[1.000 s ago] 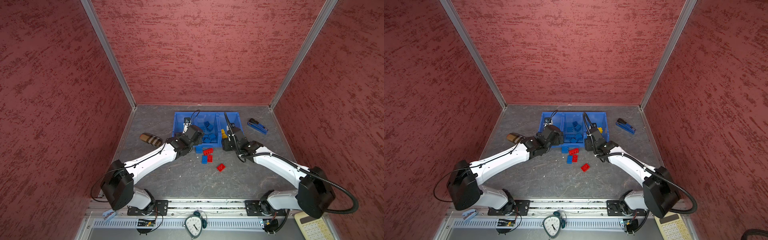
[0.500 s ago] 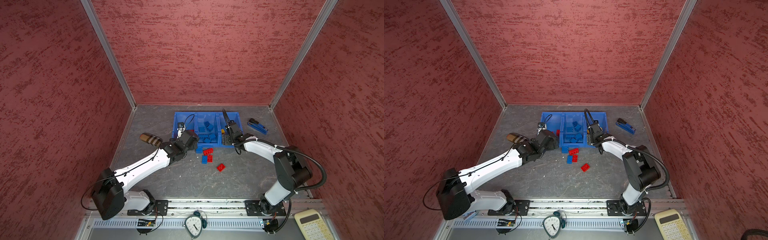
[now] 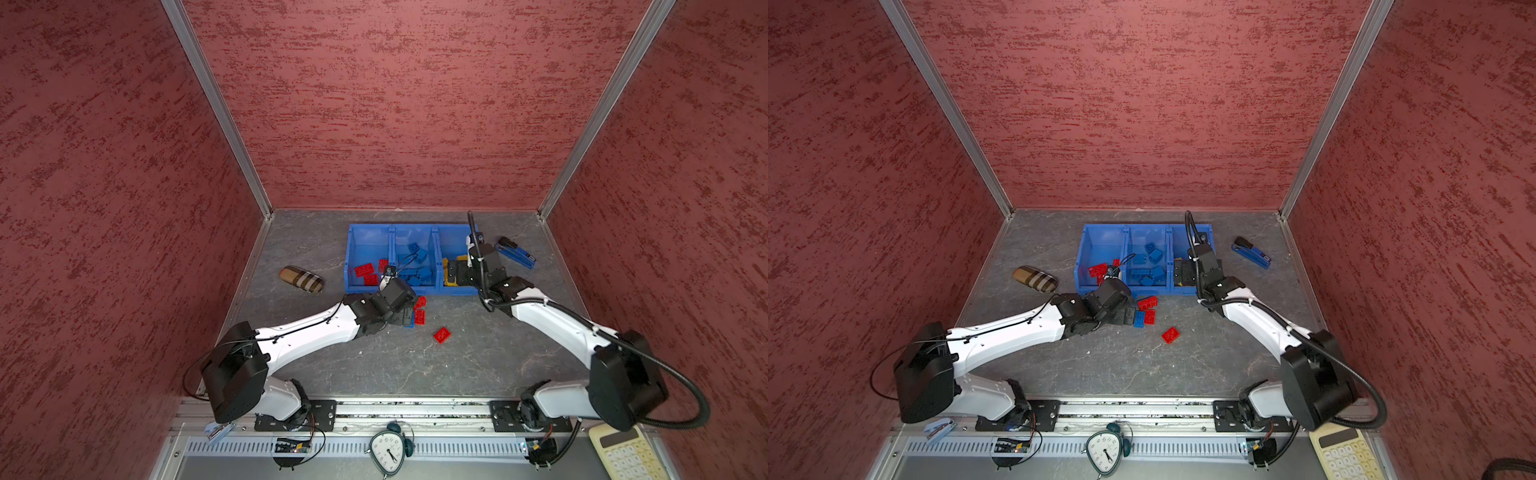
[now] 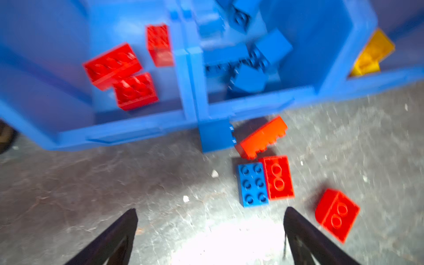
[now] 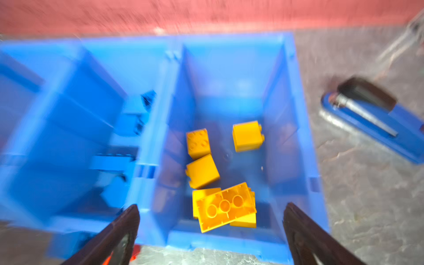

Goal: Sort the legos into containers by color
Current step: Pick up the lego from the center of the table.

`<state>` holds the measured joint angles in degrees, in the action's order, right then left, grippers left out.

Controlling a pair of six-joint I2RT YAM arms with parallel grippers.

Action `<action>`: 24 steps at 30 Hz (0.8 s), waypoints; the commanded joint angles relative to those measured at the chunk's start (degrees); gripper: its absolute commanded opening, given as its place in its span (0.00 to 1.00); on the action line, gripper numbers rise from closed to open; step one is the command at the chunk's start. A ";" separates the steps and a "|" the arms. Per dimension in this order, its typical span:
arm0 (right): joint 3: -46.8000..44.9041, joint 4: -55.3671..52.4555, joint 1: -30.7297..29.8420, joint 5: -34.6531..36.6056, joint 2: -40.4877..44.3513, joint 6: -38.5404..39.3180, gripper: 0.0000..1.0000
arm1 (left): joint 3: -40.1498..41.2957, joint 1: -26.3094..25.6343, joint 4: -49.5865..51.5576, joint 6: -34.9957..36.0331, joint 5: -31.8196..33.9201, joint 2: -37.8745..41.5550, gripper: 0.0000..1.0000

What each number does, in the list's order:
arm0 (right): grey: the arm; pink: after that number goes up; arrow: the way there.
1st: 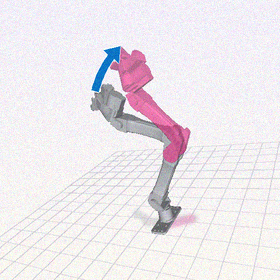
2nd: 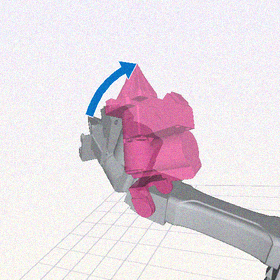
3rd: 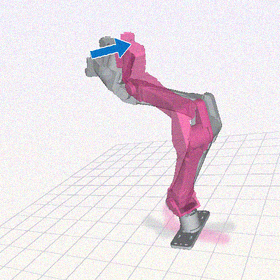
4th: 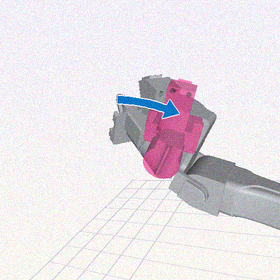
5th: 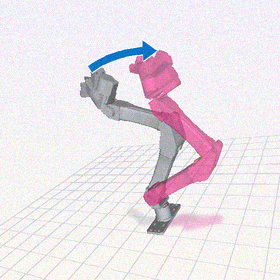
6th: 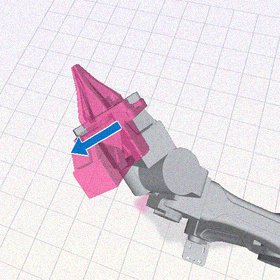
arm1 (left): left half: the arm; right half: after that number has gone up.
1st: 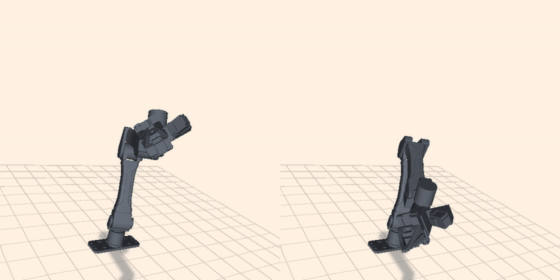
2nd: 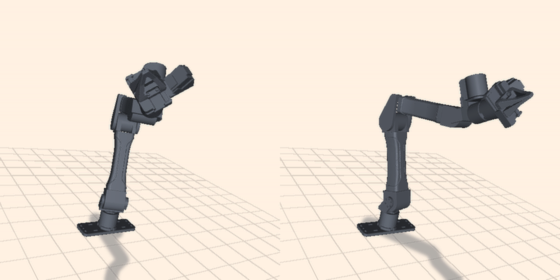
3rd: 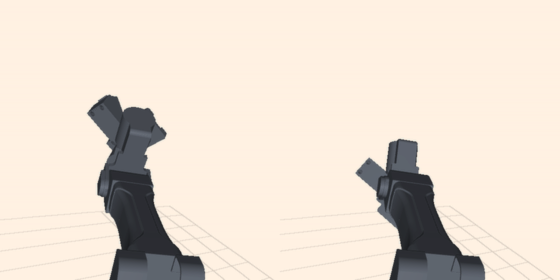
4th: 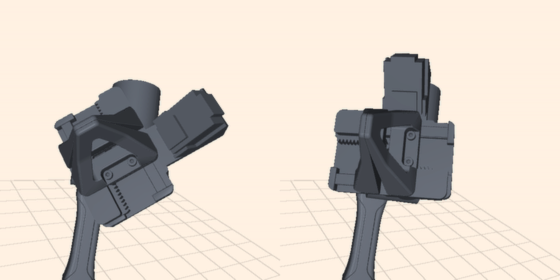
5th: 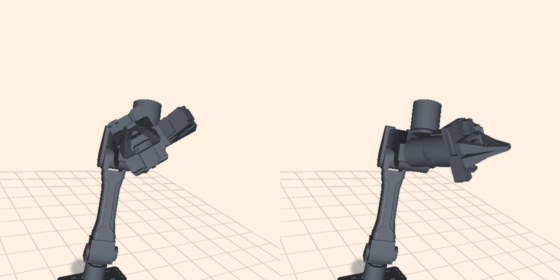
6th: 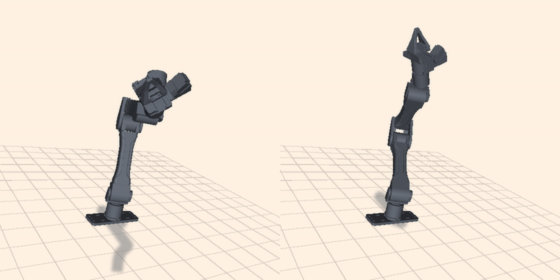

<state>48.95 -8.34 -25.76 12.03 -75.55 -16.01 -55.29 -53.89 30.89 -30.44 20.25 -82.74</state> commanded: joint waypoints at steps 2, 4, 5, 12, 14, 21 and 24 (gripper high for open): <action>-6.37 8.77 0.18 -2.87 8.32 -0.49 0.99 | -0.95 -3.17 0.09 5.47 -7.00 -4.39 0.99; -9.04 11.19 0.19 -2.98 11.57 -1.33 0.99 | -1.58 -3.89 0.51 5.74 -8.67 -7.26 0.90; -10.03 12.02 0.22 -2.85 12.76 -1.91 0.99 | -1.22 -4.09 -0.20 5.70 -9.54 -8.52 0.85; -13.18 14.06 0.18 0.03 14.91 -4.02 0.99 | -1.07 -3.93 -2.99 5.94 -12.34 -14.18 0.67; -13.00 14.14 0.19 -0.03 14.58 -3.94 0.99 | -1.65 -3.87 -3.36 6.00 -12.56 -15.96 0.67; -12.56 14.58 0.25 0.00 14.29 -3.72 0.99 | -2.94 -2.45 -5.54 4.25 -11.10 -19.83 0.65; -12.58 14.69 0.19 0.24 14.46 -3.65 0.99 | -4.43 -1.71 -4.91 3.46 -9.37 -21.44 0.65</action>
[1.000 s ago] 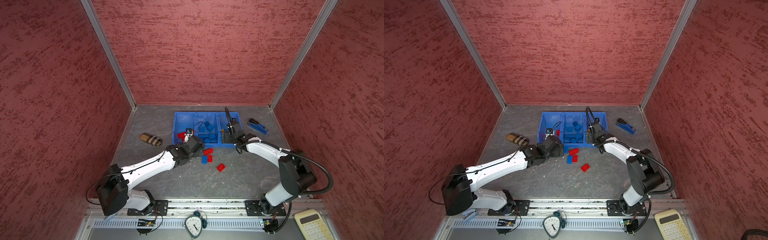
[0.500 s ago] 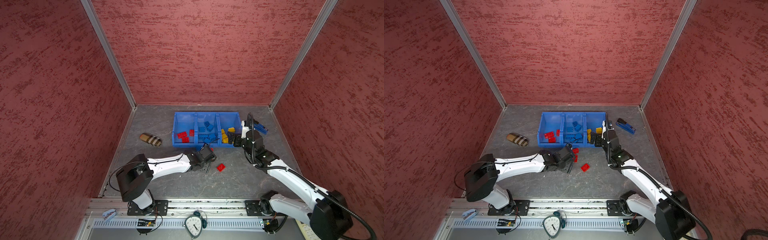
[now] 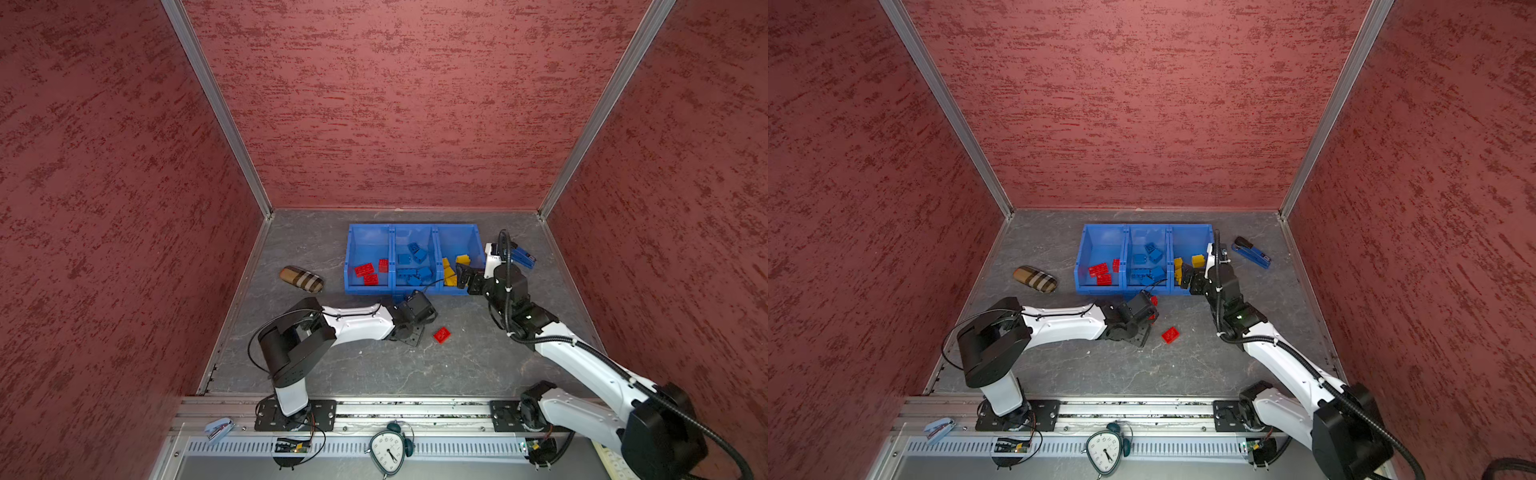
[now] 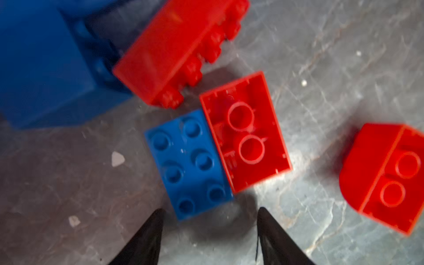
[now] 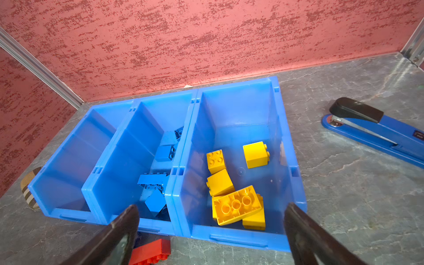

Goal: Sort the legos into containers by color
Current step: Pick up the lego from the center of the table, then place the lego in the container.

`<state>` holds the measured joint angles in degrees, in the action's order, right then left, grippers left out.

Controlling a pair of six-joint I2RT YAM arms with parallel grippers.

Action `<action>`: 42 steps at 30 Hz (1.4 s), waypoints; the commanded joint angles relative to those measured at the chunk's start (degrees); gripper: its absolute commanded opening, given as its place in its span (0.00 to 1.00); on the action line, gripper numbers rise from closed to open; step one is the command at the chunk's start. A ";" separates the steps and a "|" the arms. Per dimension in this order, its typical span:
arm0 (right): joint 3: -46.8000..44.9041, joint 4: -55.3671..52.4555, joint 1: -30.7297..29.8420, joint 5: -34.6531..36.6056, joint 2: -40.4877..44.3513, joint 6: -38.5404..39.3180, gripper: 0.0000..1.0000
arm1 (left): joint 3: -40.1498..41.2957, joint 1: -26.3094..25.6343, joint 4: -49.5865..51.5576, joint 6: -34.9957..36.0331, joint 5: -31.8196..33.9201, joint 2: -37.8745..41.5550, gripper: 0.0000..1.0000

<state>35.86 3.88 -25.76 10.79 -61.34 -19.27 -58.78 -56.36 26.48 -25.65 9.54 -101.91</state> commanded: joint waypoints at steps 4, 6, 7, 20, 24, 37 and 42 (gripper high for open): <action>0.45 2.53 0.19 1.44 0.43 -0.41 0.99 | -1.91 1.09 0.56 -1.60 3.90 -3.73 0.58; 0.22 2.70 0.23 1.46 0.43 -0.46 0.99 | -1.39 1.51 -0.16 -1.52 3.59 -3.78 0.55; 0.19 2.71 0.23 1.45 0.36 -0.58 0.99 | -1.25 1.82 -0.56 -1.51 3.38 -3.98 0.54; 0.52 3.11 0.19 -0.35 0.78 -1.74 0.99 | 2.02 -1.75 -0.85 0.42 5.85 3.19 0.13; 0.58 4.27 0.21 -0.82 0.70 -1.65 0.99 | 2.20 -2.22 0.57 2.19 8.36 8.74 0.00; -0.54 5.27 0.26 -3.90 1.40 -3.31 0.99 | -16.73 6.48 -1.53 11.23 6.99 5.10 0.00; -0.65 4.72 0.18 -4.21 1.48 -4.35 0.99 | -27.65 10.18 1.24 11.97 11.20 -4.50 0.00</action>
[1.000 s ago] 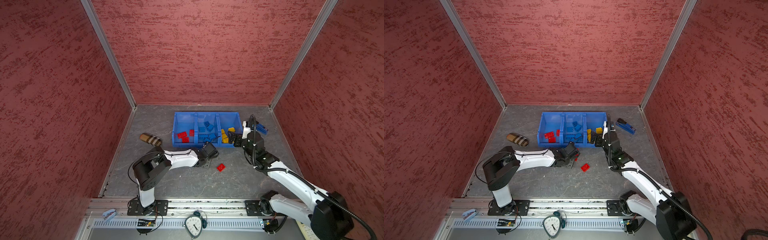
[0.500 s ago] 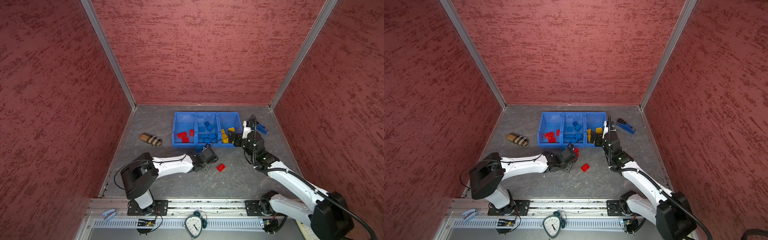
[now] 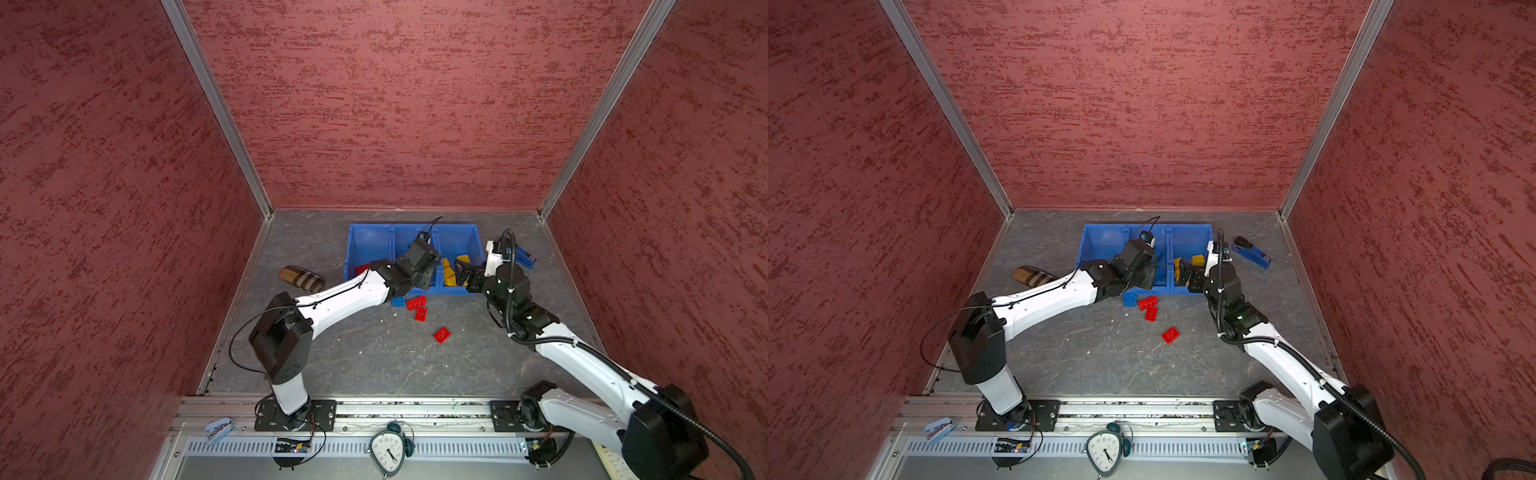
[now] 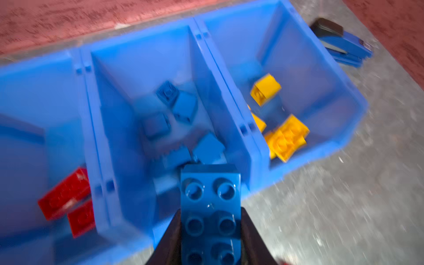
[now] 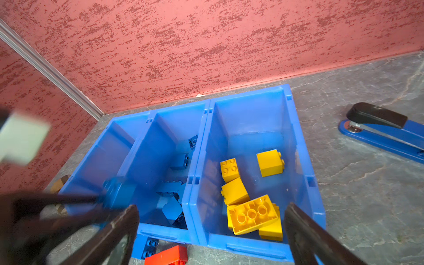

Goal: Sort the legos into containers by color
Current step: Place the lego in the container.

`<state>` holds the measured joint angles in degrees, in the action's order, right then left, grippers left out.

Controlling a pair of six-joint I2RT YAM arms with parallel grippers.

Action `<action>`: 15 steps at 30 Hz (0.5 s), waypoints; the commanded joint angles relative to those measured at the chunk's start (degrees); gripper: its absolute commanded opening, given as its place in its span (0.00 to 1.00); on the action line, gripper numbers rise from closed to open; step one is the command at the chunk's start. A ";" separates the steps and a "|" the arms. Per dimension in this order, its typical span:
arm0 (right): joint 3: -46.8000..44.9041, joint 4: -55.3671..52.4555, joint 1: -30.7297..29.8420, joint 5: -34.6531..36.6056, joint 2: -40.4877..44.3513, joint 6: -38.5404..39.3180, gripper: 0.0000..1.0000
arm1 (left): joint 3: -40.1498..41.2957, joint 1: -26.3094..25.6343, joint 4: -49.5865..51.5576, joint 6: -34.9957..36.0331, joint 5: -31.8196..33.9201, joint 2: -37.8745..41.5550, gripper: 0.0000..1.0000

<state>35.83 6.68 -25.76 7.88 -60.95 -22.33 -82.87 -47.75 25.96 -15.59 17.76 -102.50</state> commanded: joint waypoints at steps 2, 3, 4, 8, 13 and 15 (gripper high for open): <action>-0.92 2.04 0.20 -1.47 1.31 -1.23 0.99 | -6.58 2.28 2.50 3.21 4.66 -6.86 0.00; -0.90 2.02 0.24 -1.79 1.35 -1.11 0.99 | -8.00 2.62 3.06 4.04 6.14 -8.19 0.00; -0.86 1.98 0.21 -2.42 1.43 -0.85 0.99 | -9.07 2.93 3.35 4.80 7.20 -9.42 0.00; -0.82 0.99 0.20 -1.48 1.61 -3.38 0.99 | -12.53 4.88 3.42 6.61 8.36 -13.88 0.00; -2.51 1.22 0.20 2.57 3.39 -4.69 0.99 | -18.37 7.24 4.30 6.74 7.18 -19.49 0.15; -3.26 1.67 0.20 2.06 4.31 -4.22 0.99 | -22.80 7.59 7.44 6.29 7.32 -21.87 0.33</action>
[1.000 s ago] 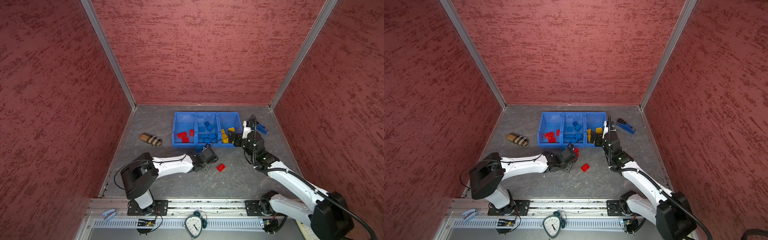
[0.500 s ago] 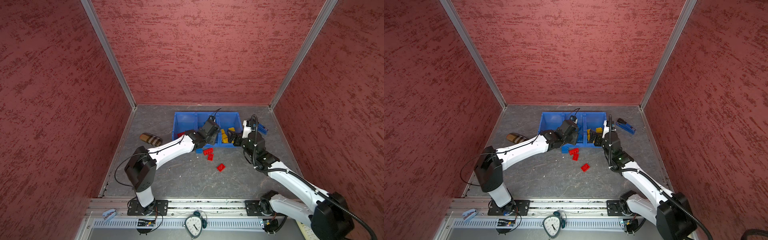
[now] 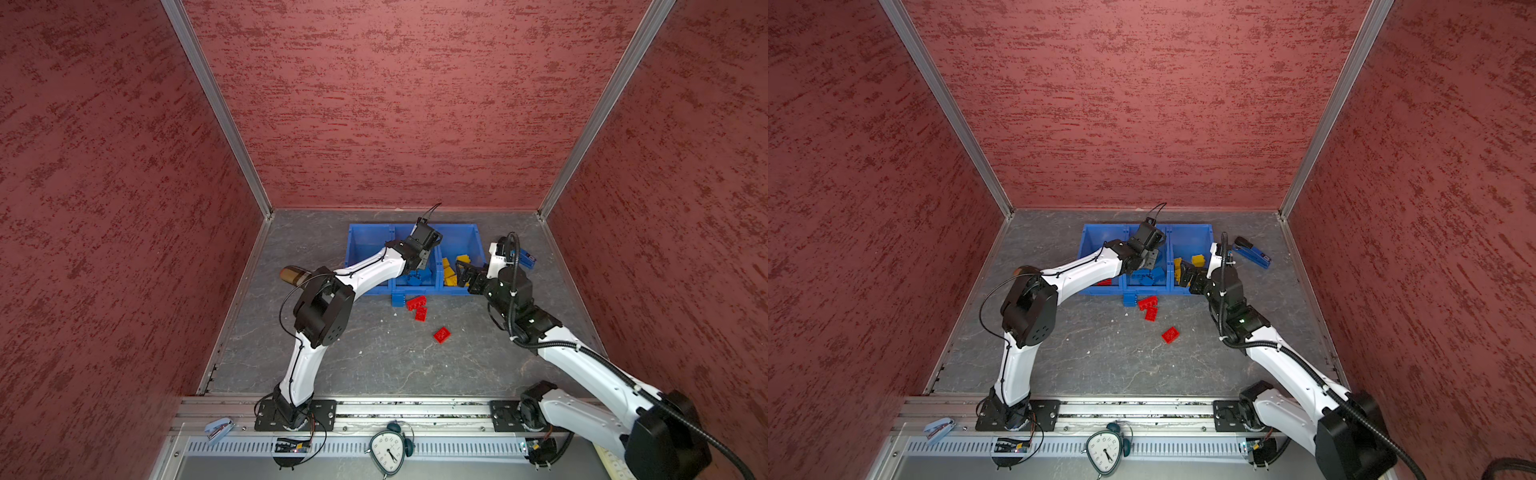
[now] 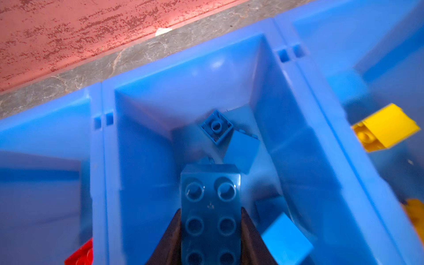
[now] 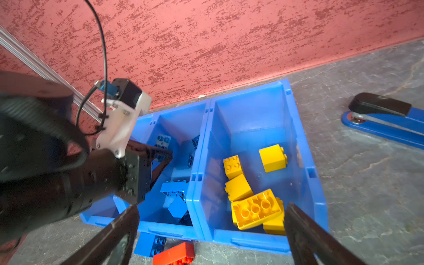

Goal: Sort the legos into containers by color
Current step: Place the lego in the container, then pick up the lego from the center of the table.

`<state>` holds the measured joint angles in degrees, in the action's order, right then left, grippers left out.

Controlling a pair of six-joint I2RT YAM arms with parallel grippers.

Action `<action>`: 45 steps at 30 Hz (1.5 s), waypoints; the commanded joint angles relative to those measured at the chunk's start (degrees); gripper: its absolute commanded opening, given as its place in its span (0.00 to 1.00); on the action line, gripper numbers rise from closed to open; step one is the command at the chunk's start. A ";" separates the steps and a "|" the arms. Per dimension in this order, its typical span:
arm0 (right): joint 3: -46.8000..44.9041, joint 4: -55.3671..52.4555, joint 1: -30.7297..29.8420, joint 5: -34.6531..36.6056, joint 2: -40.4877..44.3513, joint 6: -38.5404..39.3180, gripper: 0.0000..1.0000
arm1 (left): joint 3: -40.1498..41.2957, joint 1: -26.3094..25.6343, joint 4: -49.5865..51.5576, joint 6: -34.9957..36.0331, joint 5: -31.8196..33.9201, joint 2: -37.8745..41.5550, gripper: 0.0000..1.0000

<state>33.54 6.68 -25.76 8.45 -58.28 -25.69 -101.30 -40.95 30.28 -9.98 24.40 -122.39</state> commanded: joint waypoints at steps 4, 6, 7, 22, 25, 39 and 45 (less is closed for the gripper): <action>-0.28 -0.82 0.19 1.84 2.05 -0.59 0.99 | -8.91 -0.36 6.63 0.72 1.06 -3.10 0.84; 0.07 -1.82 0.19 1.85 1.93 -0.44 0.99 | -8.35 -1.61 6.52 1.47 1.13 -1.74 0.99; 0.07 -1.69 0.18 1.47 1.94 -0.12 0.99 | -8.08 -2.35 6.67 1.69 1.51 -1.04 0.99; -0.45 1.59 0.18 1.98 0.03 0.38 0.99 | 33.11 -11.45 -4.95 -13.82 -13.77 33.36 0.97; 0.11 1.80 0.19 1.40 -0.84 0.80 0.99 | 41.82 -8.50 -5.84 -21.18 -17.11 37.94 0.84; 0.00 1.50 0.15 -24.31 -5.00 8.71 0.99 | 43.42 -3.34 -7.81 -31.09 -18.60 27.04 0.74; -1.21 5.67 0.10 -30.96 -4.73 8.97 0.99 | 41.17 -2.97 -10.12 -31.04 -15.28 23.60 0.68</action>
<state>32.56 8.82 -25.71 -17.10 -63.44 -18.04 -58.83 -44.29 22.20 -40.07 6.24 -97.95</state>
